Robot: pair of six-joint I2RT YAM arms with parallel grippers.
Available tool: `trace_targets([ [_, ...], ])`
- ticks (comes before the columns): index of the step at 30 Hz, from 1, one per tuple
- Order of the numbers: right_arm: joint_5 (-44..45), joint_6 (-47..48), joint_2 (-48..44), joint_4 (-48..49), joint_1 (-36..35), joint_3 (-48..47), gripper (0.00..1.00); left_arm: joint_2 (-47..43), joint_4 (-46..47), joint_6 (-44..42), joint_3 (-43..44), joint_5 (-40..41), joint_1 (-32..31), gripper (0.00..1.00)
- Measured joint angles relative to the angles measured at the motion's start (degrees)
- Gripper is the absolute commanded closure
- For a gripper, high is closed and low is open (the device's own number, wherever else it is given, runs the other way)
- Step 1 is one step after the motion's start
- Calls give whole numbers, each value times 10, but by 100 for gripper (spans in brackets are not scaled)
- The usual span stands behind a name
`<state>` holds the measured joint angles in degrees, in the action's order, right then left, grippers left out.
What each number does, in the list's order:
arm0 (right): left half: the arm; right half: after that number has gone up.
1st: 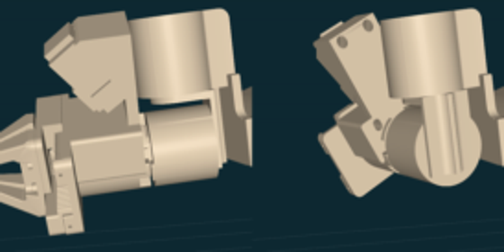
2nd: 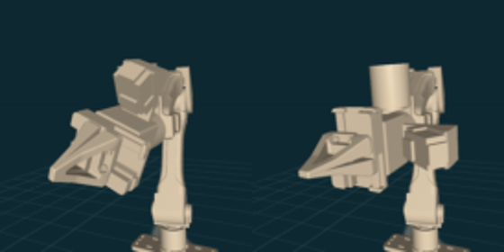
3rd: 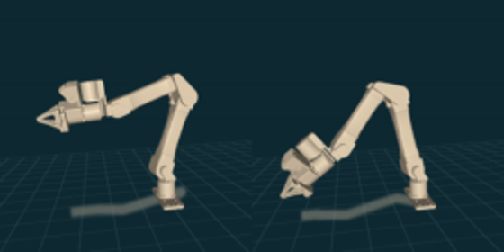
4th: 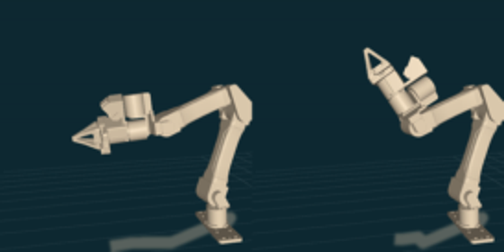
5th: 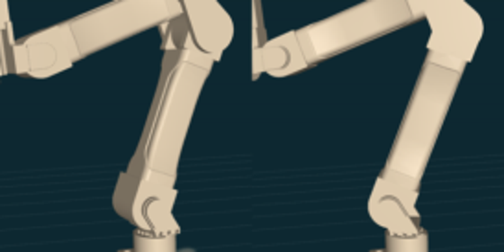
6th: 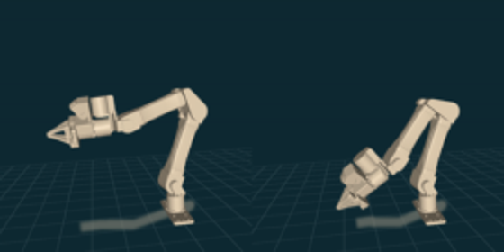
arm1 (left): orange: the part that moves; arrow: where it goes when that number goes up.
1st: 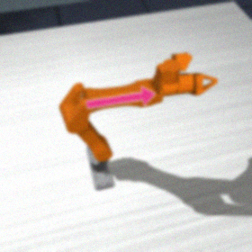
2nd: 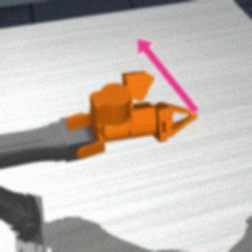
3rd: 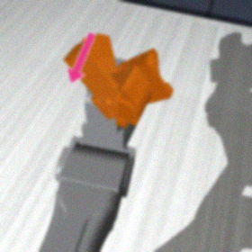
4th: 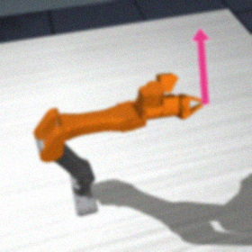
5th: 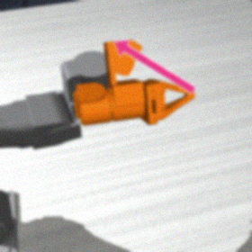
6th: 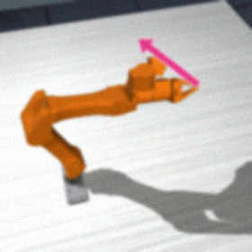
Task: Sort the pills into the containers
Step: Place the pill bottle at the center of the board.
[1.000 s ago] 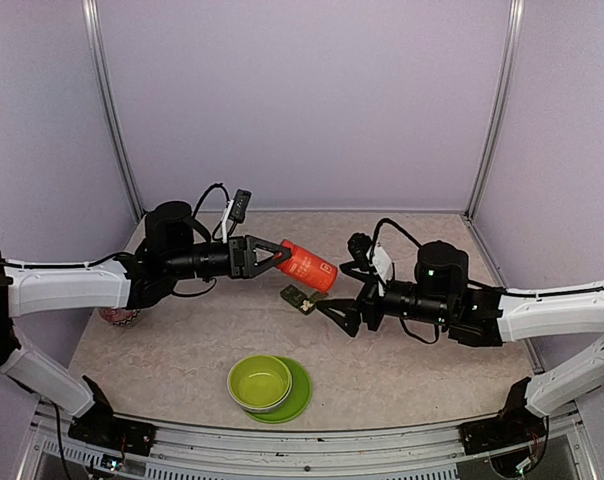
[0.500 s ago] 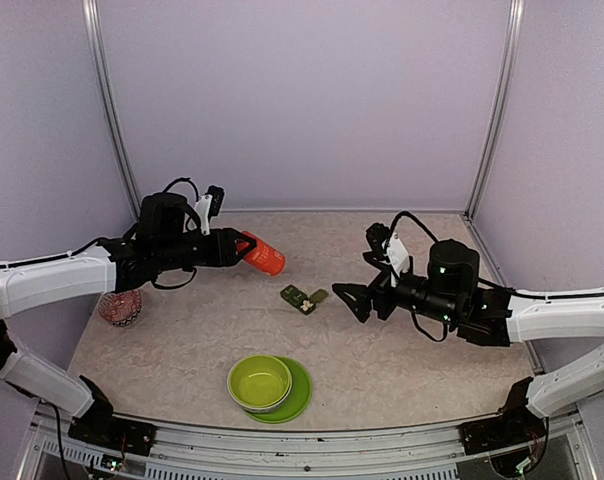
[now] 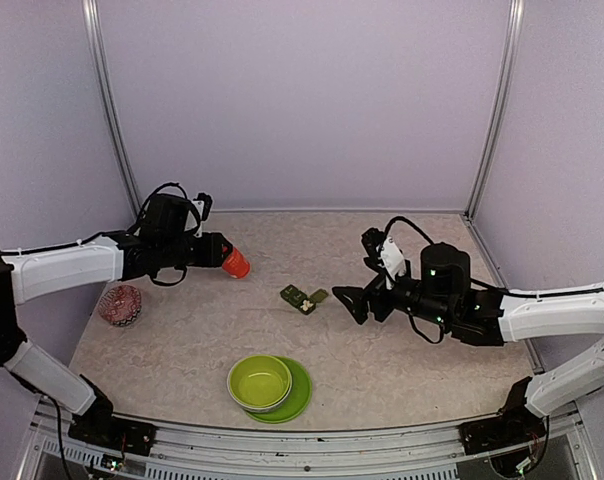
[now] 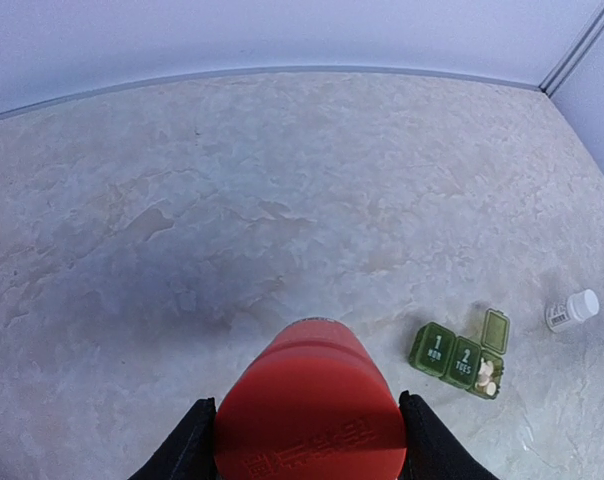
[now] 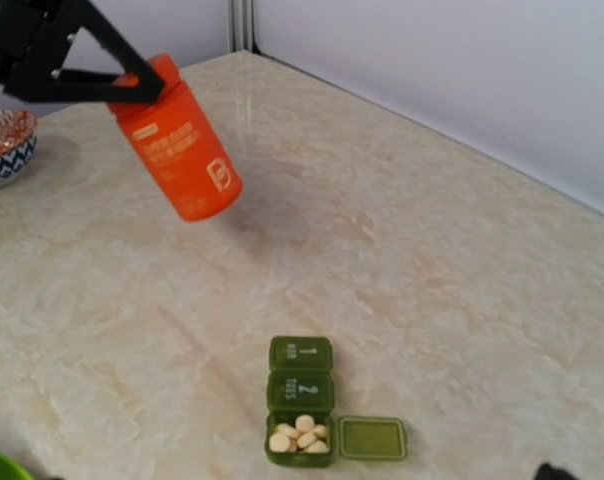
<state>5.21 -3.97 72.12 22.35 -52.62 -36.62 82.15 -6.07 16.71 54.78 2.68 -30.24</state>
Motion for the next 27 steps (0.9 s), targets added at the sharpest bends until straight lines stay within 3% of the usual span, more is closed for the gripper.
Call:
trace_targets([
  [27,15,-9,13,-3,3,9,0,194,-90,-69,179,94,35,57],
])
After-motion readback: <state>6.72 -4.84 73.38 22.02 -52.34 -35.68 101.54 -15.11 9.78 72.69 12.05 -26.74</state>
